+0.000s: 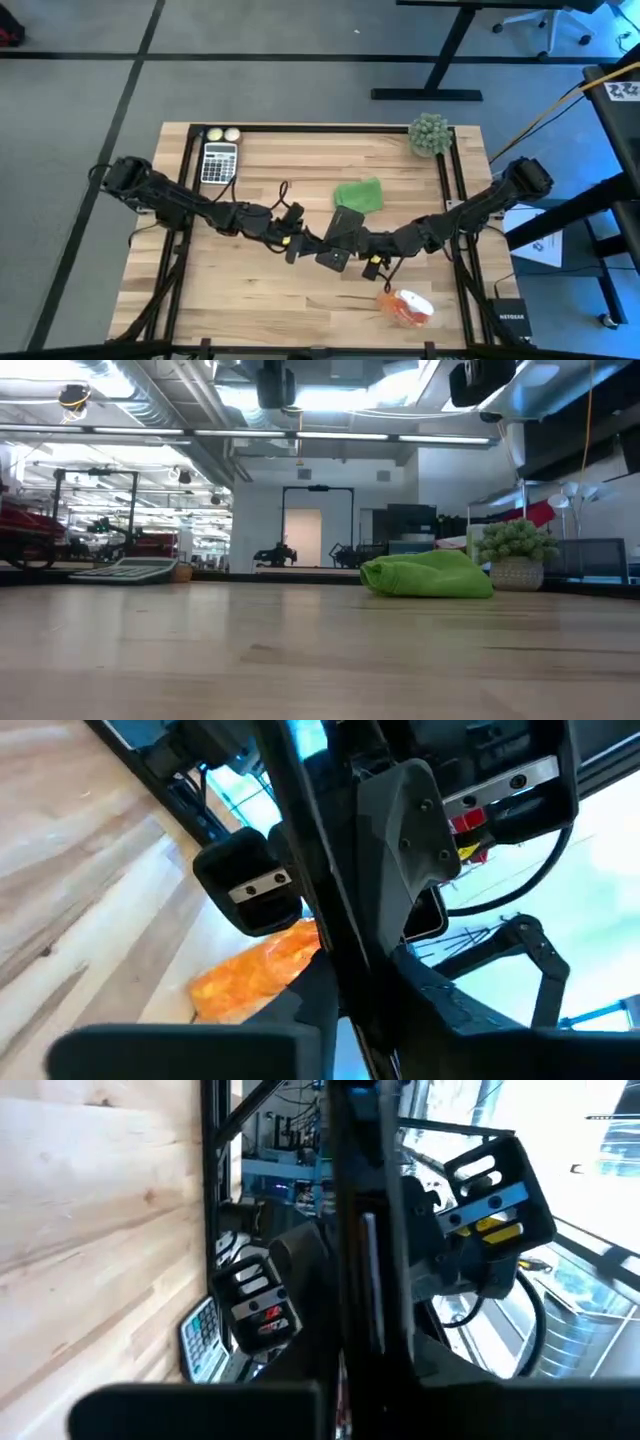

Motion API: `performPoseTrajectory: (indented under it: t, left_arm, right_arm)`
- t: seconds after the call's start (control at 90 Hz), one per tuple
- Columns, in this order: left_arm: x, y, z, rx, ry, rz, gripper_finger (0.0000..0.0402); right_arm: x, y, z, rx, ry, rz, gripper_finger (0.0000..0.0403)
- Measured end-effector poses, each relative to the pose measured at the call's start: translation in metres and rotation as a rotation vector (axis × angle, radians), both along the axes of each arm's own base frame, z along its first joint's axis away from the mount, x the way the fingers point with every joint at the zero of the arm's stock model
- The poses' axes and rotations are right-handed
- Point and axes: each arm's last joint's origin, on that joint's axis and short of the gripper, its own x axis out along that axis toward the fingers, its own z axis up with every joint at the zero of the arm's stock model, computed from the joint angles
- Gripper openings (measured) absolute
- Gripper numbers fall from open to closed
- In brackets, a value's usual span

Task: Apply microfiber cloth
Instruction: Spray the black cellphone using the cleaning bottle

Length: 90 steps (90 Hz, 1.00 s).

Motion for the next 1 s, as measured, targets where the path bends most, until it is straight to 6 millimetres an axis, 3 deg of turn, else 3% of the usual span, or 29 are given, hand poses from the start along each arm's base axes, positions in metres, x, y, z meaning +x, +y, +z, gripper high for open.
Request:
performPoseTrajectory:
  t: [0.233,0.711,1.0]
  left_arm:
    - [0.001,-0.005,-0.004,0.034,-0.002,-0.017,0.0032]
    - [-0.002,-0.012,0.003,0.065,-0.059,-0.025,0.0017]
    - [-0.016,-0.005,0.026,0.140,-0.096,0.046,0.0017]
  right_arm:
    - [-0.001,0.000,-0.005,0.019,0.046,-0.036,0.0031]
    - [-0.022,0.017,0.012,0.218,-0.096,-0.338,0.0195]
    - [-0.050,0.031,0.029,0.375,-0.202,-0.514,0.0233]
